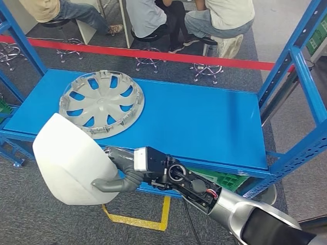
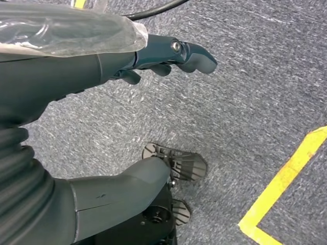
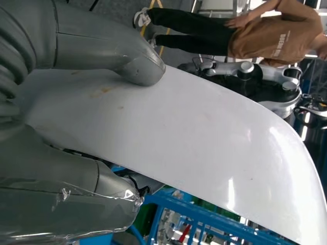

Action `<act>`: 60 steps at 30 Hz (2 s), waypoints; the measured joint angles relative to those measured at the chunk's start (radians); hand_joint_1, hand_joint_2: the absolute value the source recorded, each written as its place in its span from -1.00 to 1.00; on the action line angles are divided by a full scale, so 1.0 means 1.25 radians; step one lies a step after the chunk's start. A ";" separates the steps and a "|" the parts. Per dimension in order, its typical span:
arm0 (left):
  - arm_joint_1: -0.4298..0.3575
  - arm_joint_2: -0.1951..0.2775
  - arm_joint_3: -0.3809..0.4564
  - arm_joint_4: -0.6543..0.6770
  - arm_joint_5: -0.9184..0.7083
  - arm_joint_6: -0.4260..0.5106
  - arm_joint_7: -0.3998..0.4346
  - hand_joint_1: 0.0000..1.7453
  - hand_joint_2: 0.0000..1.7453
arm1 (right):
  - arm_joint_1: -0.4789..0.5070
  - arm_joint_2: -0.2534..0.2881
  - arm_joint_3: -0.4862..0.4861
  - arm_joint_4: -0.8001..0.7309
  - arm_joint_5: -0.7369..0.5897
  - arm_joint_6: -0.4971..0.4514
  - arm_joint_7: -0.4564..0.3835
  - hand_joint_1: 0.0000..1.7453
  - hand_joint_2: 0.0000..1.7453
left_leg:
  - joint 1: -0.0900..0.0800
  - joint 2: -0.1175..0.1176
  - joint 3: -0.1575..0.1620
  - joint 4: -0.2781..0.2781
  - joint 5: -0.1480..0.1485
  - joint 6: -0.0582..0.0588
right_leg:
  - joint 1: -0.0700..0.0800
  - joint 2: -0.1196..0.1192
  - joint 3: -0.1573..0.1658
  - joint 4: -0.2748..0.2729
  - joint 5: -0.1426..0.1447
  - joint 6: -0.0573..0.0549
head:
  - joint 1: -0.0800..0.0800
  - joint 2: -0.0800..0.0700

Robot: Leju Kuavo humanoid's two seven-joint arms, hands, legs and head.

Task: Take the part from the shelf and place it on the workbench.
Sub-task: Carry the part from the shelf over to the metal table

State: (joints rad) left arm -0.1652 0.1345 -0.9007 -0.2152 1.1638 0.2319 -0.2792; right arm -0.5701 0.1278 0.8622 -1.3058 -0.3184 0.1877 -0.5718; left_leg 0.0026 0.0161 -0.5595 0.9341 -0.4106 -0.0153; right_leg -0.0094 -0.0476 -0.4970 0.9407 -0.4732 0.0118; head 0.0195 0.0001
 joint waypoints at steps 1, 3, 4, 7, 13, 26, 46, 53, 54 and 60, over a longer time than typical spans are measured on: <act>0.000 0.000 0.000 0.000 0.000 0.000 0.001 -1.00 1.00 | 0.000 0.000 -0.001 0.000 0.000 0.000 0.000 1.00 1.00 | 0.000 0.000 0.000 0.000 0.000 0.000 | 0.000 0.000 0.000 0.000 0.000 0.000 | 0.000 0.000; 0.001 -0.001 0.000 0.000 -0.001 0.000 0.002 -1.00 1.00 | 0.002 0.000 -0.003 -0.001 0.000 -0.001 0.000 1.00 1.00 | 0.000 0.000 0.000 0.000 0.000 0.000 | 0.000 0.000 0.000 0.000 0.000 0.000 | 0.000 0.000; 0.001 -0.001 0.000 0.000 -0.002 0.000 0.004 -1.00 1.00 | 0.003 0.000 -0.004 -0.002 0.000 -0.001 0.000 1.00 1.00 | 0.000 0.000 0.000 0.000 0.000 0.000 | 0.000 0.000 0.000 0.000 0.000 0.000 | 0.000 0.000; 0.002 -0.001 0.000 0.000 -0.004 0.000 0.006 -1.00 1.00 | 0.006 0.000 -0.006 -0.005 0.000 -0.001 -0.002 1.00 1.00 | 0.000 0.000 0.000 0.000 0.000 0.000 | 0.000 0.000 0.000 0.000 0.000 0.000 | 0.000 0.000; 0.002 -0.002 0.000 0.000 -0.011 0.000 0.007 -1.00 1.00 | 0.013 -0.001 -0.011 -0.013 -0.001 -0.001 -0.006 1.00 1.00 | 0.000 0.000 0.000 0.000 0.000 0.000 | 0.000 0.000 0.000 0.000 0.000 0.000 | 0.000 0.000; 0.005 -0.002 0.000 0.000 -0.010 0.002 -0.011 -1.00 1.00 | 0.019 -0.001 -0.027 -0.053 -0.013 -0.027 -0.012 1.00 1.00 | 0.000 0.000 0.000 0.000 0.000 0.000 | 0.000 0.000 0.000 0.000 0.000 0.000 | 0.000 0.000; 0.011 0.006 0.001 0.000 -0.039 -0.003 0.015 -1.00 1.00 | 0.051 -0.025 -0.068 -0.107 -0.025 -0.105 -0.021 1.00 1.00 | -0.004 0.000 0.000 0.002 -0.002 0.002 | -0.002 0.000 0.000 -0.001 0.000 0.001 | 0.000 0.000; 0.007 0.006 0.001 0.000 -0.040 -0.009 0.018 -1.00 1.00 | 0.061 -0.031 -0.073 -0.113 -0.026 -0.101 -0.028 1.00 1.00 | -0.006 0.000 -0.001 0.003 -0.007 0.010 | -0.007 -0.004 0.003 -0.003 -0.001 0.008 | -0.002 0.000; 0.007 0.005 0.001 0.000 -0.040 -0.009 0.018 -1.00 1.00 | 0.061 -0.031 -0.073 -0.115 -0.026 -0.101 -0.029 1.00 1.00 | -0.004 -0.001 0.002 -0.001 -0.006 0.012 | -0.007 -0.001 0.002 0.000 -0.005 0.010 | -0.001 0.000; 0.003 0.000 0.001 0.000 -0.041 -0.008 0.022 -1.00 1.00 | 0.063 -0.042 -0.080 -0.120 -0.028 -0.097 -0.028 1.00 1.00 | 0.006 -0.020 0.011 -0.010 -0.005 0.019 | -0.009 0.032 -0.121 0.244 -0.106 0.016 | 0.011 0.000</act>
State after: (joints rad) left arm -0.1609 0.1350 -0.8995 -0.2152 1.1129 0.2222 -0.2512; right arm -0.4911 0.0759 0.7629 -1.4553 -0.3540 0.0659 -0.6073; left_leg 0.0098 -0.0092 -0.5453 0.9217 -0.4169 0.0089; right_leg -0.0206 -0.0075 -0.6488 1.2460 -0.6060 0.0314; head 0.0334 0.0000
